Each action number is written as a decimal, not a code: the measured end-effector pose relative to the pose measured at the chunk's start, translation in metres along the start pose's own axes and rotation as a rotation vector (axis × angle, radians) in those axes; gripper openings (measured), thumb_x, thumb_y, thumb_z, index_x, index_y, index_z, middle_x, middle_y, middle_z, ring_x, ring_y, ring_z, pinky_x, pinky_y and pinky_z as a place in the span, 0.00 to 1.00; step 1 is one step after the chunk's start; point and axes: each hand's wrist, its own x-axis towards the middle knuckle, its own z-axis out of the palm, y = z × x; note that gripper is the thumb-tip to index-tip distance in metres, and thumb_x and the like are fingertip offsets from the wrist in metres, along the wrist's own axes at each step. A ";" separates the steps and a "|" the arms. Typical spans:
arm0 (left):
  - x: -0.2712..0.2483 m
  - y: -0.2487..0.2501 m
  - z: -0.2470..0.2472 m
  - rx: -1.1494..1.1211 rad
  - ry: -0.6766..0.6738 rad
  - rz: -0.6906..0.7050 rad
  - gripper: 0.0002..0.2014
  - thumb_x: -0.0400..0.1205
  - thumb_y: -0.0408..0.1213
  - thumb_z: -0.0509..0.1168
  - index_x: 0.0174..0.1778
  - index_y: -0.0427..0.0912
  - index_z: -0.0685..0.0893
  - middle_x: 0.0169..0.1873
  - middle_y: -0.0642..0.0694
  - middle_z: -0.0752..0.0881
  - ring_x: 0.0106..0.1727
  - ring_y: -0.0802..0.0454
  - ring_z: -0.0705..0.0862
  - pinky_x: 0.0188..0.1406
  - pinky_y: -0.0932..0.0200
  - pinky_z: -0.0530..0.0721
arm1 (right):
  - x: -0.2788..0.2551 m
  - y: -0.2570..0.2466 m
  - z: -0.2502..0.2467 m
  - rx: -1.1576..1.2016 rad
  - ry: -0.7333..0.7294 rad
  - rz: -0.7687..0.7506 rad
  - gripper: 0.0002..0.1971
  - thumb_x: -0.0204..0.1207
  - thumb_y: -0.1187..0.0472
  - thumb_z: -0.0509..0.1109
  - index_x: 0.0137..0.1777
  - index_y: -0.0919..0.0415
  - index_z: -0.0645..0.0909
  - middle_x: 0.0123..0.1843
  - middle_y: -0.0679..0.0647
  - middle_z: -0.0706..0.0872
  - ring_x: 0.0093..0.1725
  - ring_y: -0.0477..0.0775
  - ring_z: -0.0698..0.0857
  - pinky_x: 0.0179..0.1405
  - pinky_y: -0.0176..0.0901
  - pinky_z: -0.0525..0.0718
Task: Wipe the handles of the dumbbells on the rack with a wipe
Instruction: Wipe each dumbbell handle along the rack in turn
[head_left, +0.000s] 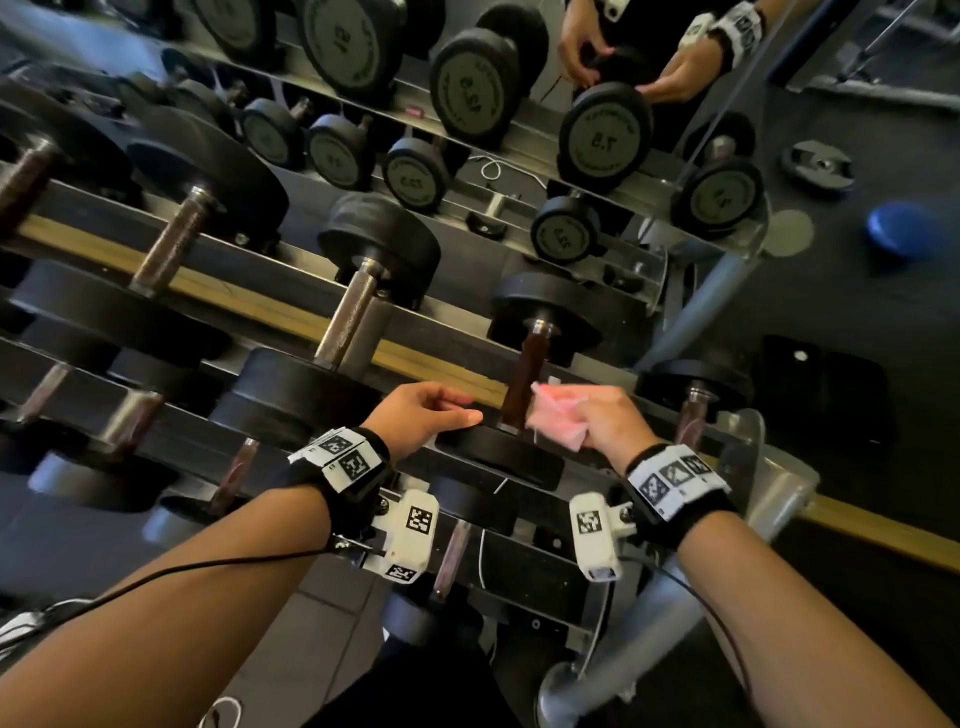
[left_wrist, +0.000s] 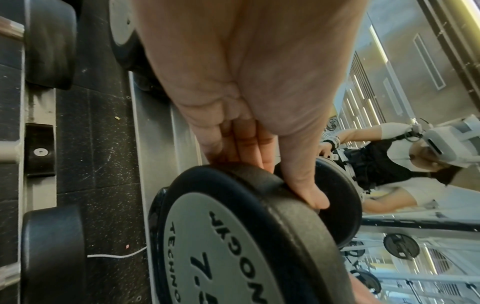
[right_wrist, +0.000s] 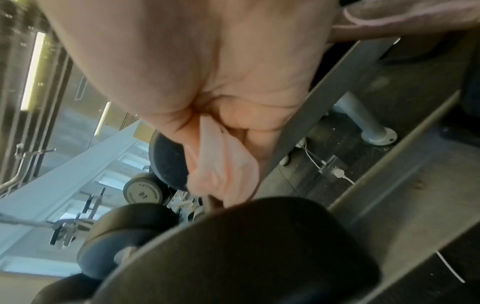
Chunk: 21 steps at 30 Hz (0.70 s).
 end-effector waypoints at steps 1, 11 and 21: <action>0.000 0.000 0.000 0.009 0.003 0.000 0.12 0.73 0.38 0.79 0.51 0.45 0.89 0.39 0.49 0.90 0.40 0.61 0.89 0.45 0.67 0.82 | 0.004 -0.004 -0.001 0.023 0.096 -0.029 0.16 0.77 0.77 0.67 0.64 0.74 0.83 0.56 0.73 0.88 0.52 0.65 0.89 0.50 0.47 0.84; -0.001 0.001 -0.001 -0.002 -0.009 0.016 0.13 0.74 0.35 0.79 0.53 0.39 0.88 0.34 0.52 0.89 0.34 0.67 0.87 0.35 0.77 0.80 | -0.001 0.007 0.047 -0.227 0.232 -0.183 0.13 0.83 0.62 0.67 0.63 0.51 0.88 0.52 0.46 0.88 0.48 0.42 0.84 0.47 0.21 0.74; -0.004 0.002 -0.003 -0.024 -0.044 0.018 0.14 0.75 0.36 0.78 0.55 0.39 0.88 0.38 0.50 0.89 0.35 0.67 0.88 0.33 0.78 0.80 | -0.016 -0.013 0.025 -0.360 0.276 -0.125 0.13 0.78 0.58 0.65 0.50 0.51 0.92 0.44 0.46 0.91 0.46 0.44 0.86 0.45 0.24 0.78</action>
